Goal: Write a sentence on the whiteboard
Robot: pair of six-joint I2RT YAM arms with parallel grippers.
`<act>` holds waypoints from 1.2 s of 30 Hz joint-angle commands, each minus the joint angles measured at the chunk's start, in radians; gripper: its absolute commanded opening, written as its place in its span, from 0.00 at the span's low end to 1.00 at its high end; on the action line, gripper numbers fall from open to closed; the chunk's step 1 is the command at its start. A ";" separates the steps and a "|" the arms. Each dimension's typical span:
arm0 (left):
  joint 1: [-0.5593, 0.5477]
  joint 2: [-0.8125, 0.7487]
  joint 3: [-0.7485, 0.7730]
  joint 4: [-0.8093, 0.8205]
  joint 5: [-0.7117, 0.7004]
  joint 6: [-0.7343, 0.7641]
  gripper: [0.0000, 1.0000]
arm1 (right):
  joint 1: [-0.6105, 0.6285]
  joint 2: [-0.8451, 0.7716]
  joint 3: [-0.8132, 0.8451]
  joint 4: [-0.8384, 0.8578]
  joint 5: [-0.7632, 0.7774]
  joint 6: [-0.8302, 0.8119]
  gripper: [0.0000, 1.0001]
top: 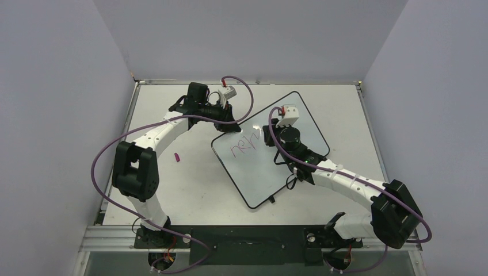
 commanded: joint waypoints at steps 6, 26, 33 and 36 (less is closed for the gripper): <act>-0.028 0.002 0.014 -0.064 0.035 0.040 0.00 | -0.005 -0.014 0.027 0.012 -0.010 -0.010 0.00; -0.027 -0.001 0.014 -0.064 0.031 0.042 0.00 | 0.036 -0.063 -0.101 0.028 -0.030 0.069 0.00; -0.028 -0.003 0.013 -0.063 0.030 0.042 0.00 | 0.067 -0.104 -0.122 0.017 -0.007 0.081 0.00; -0.027 -0.002 0.012 -0.062 0.031 0.042 0.00 | 0.068 -0.158 -0.109 -0.008 0.006 0.081 0.00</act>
